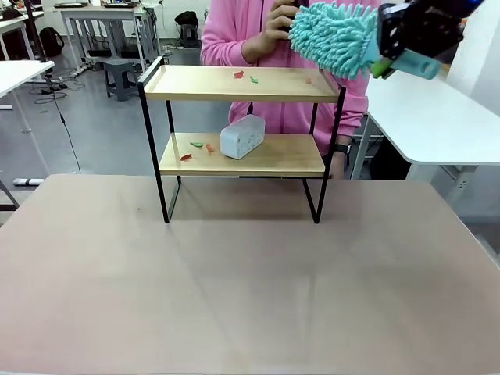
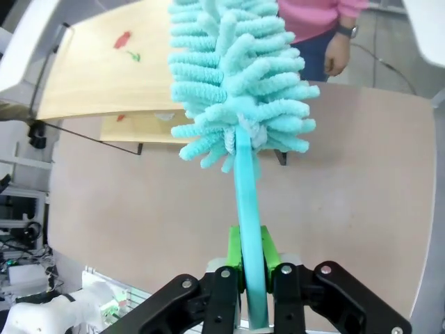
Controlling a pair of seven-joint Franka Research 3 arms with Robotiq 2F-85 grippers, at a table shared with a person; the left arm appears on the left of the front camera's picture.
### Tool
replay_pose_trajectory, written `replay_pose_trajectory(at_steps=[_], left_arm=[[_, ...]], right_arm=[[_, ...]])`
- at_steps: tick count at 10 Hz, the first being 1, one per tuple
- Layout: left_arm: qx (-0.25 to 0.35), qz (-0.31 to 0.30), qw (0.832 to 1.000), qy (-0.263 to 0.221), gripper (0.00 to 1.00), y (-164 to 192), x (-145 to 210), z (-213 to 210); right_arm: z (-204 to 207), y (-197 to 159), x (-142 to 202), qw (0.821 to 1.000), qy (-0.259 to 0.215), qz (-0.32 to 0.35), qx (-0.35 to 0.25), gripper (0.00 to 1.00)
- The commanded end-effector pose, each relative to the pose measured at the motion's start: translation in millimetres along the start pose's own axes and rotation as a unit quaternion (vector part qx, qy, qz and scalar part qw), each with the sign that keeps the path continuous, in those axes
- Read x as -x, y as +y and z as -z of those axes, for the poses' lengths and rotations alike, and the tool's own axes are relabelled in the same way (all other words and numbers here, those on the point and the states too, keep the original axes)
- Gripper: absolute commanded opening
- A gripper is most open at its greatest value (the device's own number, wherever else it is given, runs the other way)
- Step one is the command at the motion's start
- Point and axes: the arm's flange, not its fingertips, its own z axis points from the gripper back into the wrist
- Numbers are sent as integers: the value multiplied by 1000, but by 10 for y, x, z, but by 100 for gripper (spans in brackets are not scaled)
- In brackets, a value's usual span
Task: Clean the shelf.
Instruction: Clean the specific tier of the Shelf with the Duster once objects are removed.
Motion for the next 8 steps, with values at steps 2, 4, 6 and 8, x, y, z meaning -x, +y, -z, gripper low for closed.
replay_pose_trajectory(at_steps=[2, 4, 6, 8], left_arm=[[8, 12, 1000, -9, 100, 3, 2, 18], [8, 12, 1000, -9, 100, 3, 2, 18], [8, 12, 1000, -9, 100, 3, 2, 18], [8, 12, 1000, -9, 100, 3, 2, 18]], right_arm=[[214, 200, -41, 1000, 2, 26, 17, 0], [307, 185, 49, 999, -7, 37, 26, 0], [408, 168, 115, 999, -7, 38, 22, 0], [485, 204, 144, 999, 4, 37, 1, 0]])
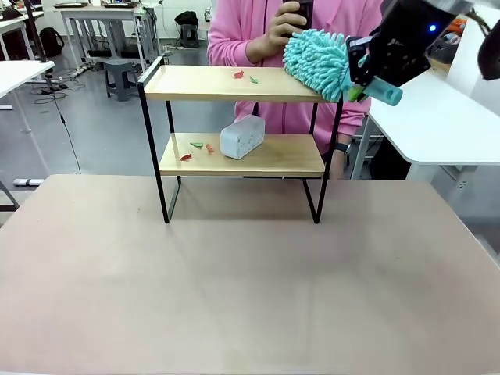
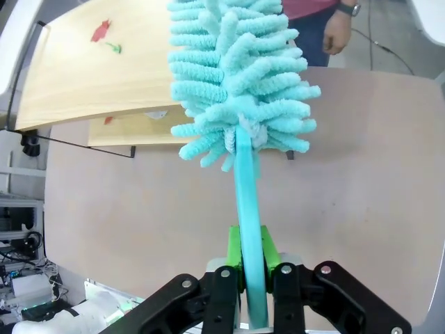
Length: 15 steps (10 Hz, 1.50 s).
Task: Clean the shelf.
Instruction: Clean the specific tier of the Shelf with the Duster once objects are removed.
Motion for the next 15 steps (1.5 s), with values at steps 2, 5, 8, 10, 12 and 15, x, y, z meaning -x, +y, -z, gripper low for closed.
replay_pose_trajectory(at_steps=[2, 5, 8, 10, 12, 15], left_arm=[[8, 12, 1000, -9, 100, 3, 1, 18], [8, 12, 1000, -9, 100, 3, 1, 18], [8, 12, 1000, -9, 100, 3, 1, 18], [8, 12, 1000, -9, 100, 3, 1, 18], [8, 12, 1000, -9, 100, 3, 1, 18], [8, 12, 1000, -9, 100, 3, 1, 18]], right_arm=[[43, 146, -14, 999, -7, 1, -35, 0], [107, 440, -149, 995, 14, -48, -91, 0], [59, 396, -36, 973, 91, -106, -186, 0], [-118, 201, 99, 944, 130, -136, -272, 0], [-287, -5, 255, 902, 198, -202, -325, 0], [-558, -336, 480, 841, 238, -266, -406, 0]])
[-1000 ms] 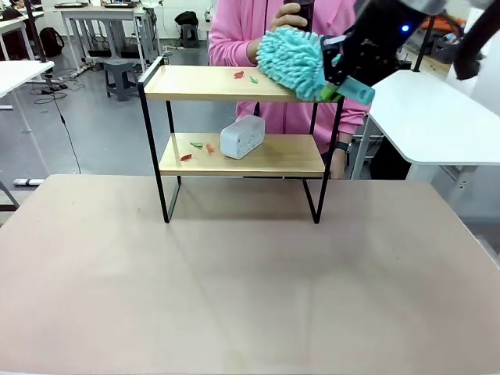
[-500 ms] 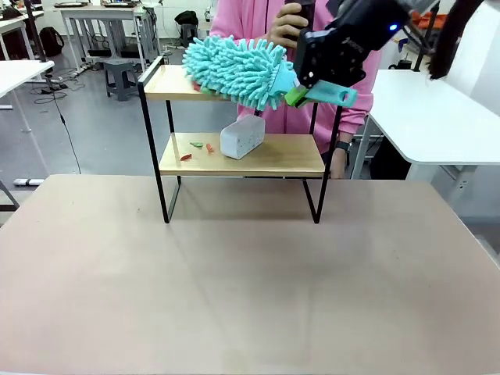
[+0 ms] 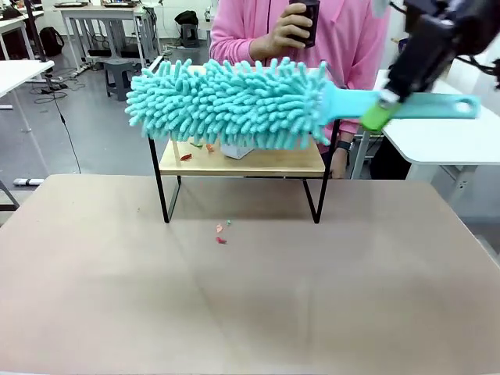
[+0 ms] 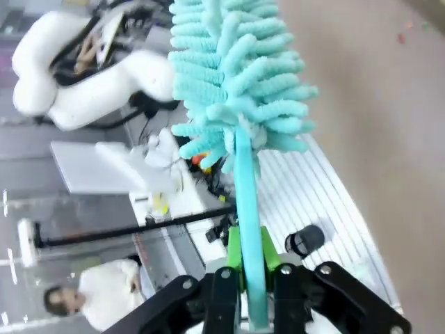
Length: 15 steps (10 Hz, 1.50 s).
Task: Clean the shelf.
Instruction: Clean the specific tier of the Shelf with the Duster once objects are removed.
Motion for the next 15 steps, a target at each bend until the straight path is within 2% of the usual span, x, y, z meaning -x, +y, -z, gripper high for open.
replay_pose_trajectory(at_steps=[1, 3, 5, 6, 7, 8, 9, 10, 12, 14, 15], left_arm=[[8, 12, 1000, -9, 100, 5, 3, 20], [8, 12, 1000, -9, 100, 5, 3, 20], [8, 12, 1000, -9, 100, 5, 3, 20], [8, 12, 1000, -9, 100, 5, 3, 20], [8, 12, 1000, -9, 100, 5, 3, 20], [8, 12, 1000, -9, 100, 5, 3, 20], [8, 12, 1000, -9, 100, 5, 3, 20], [8, 12, 1000, -9, 100, 5, 3, 20], [8, 12, 1000, -9, 100, 5, 3, 20], [8, 12, 1000, -9, 100, 5, 3, 20], [8, 12, 1000, -9, 100, 5, 3, 20]], right_arm=[[-199, -67, 68, 999, -42, -18, -22, 0], [-229, -130, 128, 997, -63, -11, -30, 0], [-362, -186, 352, 993, -111, 17, -39, 0], [-567, -230, 666, 984, -170, 37, -47, 0], [-804, -291, 1162, 966, -245, 70, -50, 0], [-924, -358, 1624, 948, -294, 111, -44, 0], [-931, -450, 2026, 936, -319, 145, -41, 0], [-850, -579, 2362, 924, -334, 178, -48, 0], [-503, -945, 2918, 910, -313, 252, -97, 0], [-270, -1233, 3113, 892, -254, 345, -142, 0], [-295, -1283, 2986, 890, -247, 362, -124, 0]])
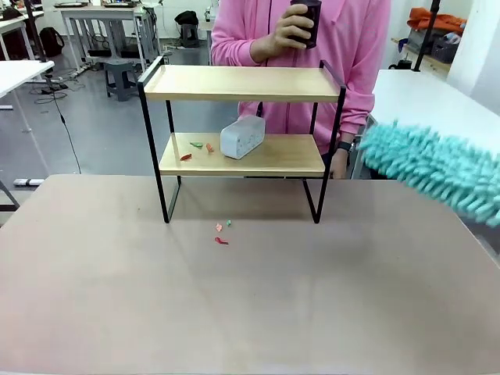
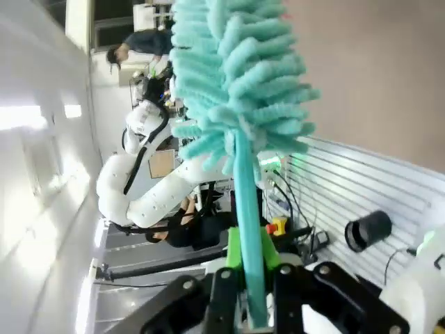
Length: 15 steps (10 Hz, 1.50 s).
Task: Clean the shelf.
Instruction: Clean the specific tier of the Shelf with the Duster once objects are removed, then clean the remaining tier of the Shelf with the Duster once objects are removed.
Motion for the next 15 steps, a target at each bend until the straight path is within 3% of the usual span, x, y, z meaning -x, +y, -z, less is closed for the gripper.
replay_pose_trajectory(at_steps=[1, 15], left_arm=[[8, 11, 1000, -9, 100, 8, 2, 19], [8, 11, 1000, -9, 100, 8, 2, 19]], right_arm=[[-52, 126, 61, 999, -15, -39, -5, 0], [-52, 126, 61, 999, -15, -39, -5, 0]])
